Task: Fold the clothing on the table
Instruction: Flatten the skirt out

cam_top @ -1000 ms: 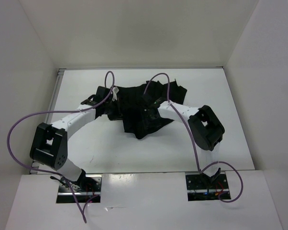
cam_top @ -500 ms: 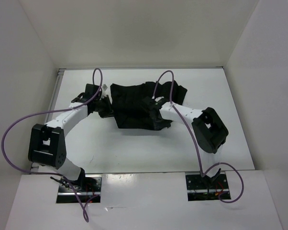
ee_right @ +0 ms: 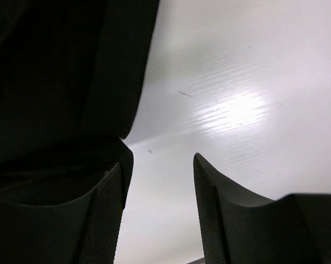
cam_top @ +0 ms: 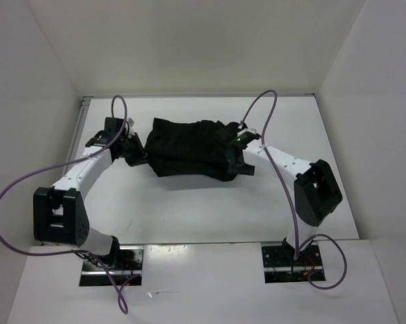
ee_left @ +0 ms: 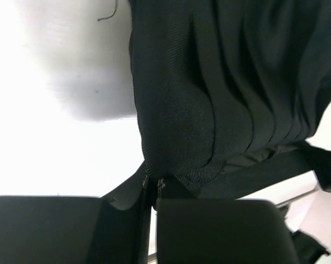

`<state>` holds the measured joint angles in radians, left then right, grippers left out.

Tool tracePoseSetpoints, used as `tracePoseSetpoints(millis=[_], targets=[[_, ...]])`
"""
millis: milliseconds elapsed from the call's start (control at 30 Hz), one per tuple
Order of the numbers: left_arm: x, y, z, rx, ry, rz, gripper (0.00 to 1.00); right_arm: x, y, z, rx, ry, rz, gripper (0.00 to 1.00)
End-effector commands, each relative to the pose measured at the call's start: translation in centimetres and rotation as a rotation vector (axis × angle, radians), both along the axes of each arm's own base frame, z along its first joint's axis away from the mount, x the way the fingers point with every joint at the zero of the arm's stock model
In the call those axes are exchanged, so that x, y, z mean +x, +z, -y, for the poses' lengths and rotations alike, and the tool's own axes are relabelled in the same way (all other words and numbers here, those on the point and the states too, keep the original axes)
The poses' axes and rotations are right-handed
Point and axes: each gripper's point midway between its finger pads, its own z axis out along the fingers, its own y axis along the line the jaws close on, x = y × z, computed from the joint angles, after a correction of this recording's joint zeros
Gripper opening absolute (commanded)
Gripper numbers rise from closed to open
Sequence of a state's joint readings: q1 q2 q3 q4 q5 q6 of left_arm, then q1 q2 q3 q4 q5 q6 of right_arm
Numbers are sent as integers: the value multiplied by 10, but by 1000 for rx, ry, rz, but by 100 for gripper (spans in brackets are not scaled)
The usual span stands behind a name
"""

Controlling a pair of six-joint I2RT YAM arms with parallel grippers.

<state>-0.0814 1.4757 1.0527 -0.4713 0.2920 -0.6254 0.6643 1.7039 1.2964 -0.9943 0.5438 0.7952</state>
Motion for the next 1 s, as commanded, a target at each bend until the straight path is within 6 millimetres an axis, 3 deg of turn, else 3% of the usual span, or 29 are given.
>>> tracePoseSetpoints(millis=[0, 100, 233, 333, 433, 600, 700, 767, 800, 867, 967], targets=[[16, 34, -78, 174, 273, 108, 0, -17, 20, 60, -212, -65, -38, 54], [12, 49, -99, 174, 351, 139, 0, -17, 20, 64, -217, -91, -33, 55], [7, 49, -91, 118, 327, 142, 0, -16, 24, 70, -228, -123, -18, 57], [-3, 47, -123, 250, 453, 108, 0, -13, 29, 89, -232, -186, -16, 58], [-6, 55, -135, 256, 499, 114, 0, -8, 33, 104, -218, -225, 0, 58], [-9, 76, -142, 40, 572, 205, 5, -9, 36, 113, -221, -262, 8, 58], [1, 62, -115, -117, 461, 186, 11, -9, 38, 116, -235, -278, 21, 58], [0, 32, -104, -154, 420, 96, 15, -9, 40, 116, -230, -279, 28, 58], [-1, 23, -100, -168, 391, 76, 25, -9, 40, 116, -230, -279, 28, 58], [-4, -5, -88, -229, 344, 5, 33, -8, 41, 113, -209, -280, 36, 58], [-9, -13, -64, -306, 270, -18, 43, -3, 43, 101, -142, -203, 23, 58]])
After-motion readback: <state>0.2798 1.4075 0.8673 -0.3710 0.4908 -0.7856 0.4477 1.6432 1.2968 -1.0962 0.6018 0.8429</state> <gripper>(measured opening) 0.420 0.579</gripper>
